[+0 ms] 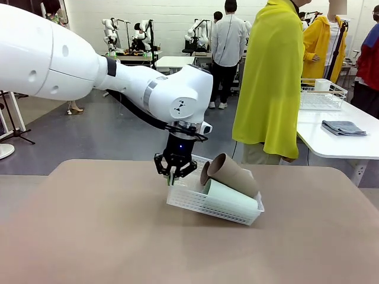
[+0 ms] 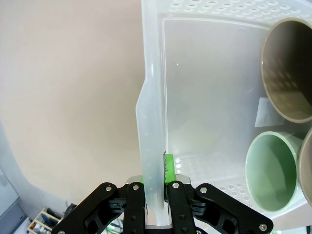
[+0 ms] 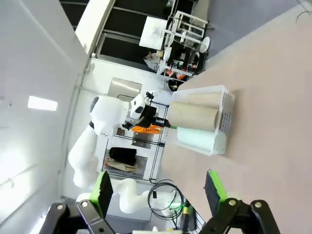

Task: Clean and organize the cups into the basket.
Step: Move the Organizing basket back to the left side of the table.

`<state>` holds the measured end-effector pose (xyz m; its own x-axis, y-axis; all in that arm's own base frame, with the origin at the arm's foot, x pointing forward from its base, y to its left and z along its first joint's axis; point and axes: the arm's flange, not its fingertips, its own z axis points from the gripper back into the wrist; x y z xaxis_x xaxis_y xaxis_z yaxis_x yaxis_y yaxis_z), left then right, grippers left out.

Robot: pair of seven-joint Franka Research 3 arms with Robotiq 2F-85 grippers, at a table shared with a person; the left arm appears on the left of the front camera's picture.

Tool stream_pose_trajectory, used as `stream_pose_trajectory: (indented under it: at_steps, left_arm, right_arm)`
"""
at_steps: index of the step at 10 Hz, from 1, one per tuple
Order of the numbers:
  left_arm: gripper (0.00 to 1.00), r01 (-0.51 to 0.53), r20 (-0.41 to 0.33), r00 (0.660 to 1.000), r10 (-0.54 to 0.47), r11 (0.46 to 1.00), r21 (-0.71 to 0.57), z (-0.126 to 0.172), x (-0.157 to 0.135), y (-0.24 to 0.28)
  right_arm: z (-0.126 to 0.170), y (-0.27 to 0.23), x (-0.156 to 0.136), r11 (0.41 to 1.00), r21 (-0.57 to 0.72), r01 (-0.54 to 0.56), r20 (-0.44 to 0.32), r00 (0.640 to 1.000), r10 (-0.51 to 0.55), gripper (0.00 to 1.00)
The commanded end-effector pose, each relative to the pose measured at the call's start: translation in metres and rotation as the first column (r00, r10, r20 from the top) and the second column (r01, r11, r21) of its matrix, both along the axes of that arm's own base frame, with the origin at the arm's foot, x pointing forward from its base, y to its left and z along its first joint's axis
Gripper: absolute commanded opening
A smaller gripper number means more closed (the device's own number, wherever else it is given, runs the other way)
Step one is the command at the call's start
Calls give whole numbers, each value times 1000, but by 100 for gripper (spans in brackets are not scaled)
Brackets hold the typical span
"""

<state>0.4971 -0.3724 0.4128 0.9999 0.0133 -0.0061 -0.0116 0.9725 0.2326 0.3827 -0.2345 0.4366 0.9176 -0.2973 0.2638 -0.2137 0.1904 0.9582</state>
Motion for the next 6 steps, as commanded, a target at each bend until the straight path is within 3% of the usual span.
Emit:
stream_pose_trajectory:
  at_steps: [1,3,4,6]
  left_arm:
    - [6,78,-1,997,-78,994,76,3,-12,30]
    - [6,114,-28,993,-112,990,84,-1,-14,51]
    - [6,90,-27,996,-88,992,84,-3,-14,67]
    - [6,46,-6,999,-46,998,49,-3,-14,103]
  right_arm:
    - [5,-10,-3,998,-55,-3,-22,1000,2,100]
    - [0,-18,-1,991,-134,7,-14,1000,-9,100]
    - [6,-9,0,999,-40,0,-15,1000,-1,100]
    - [6,-9,0,999,-40,0,-15,1000,-1,100]
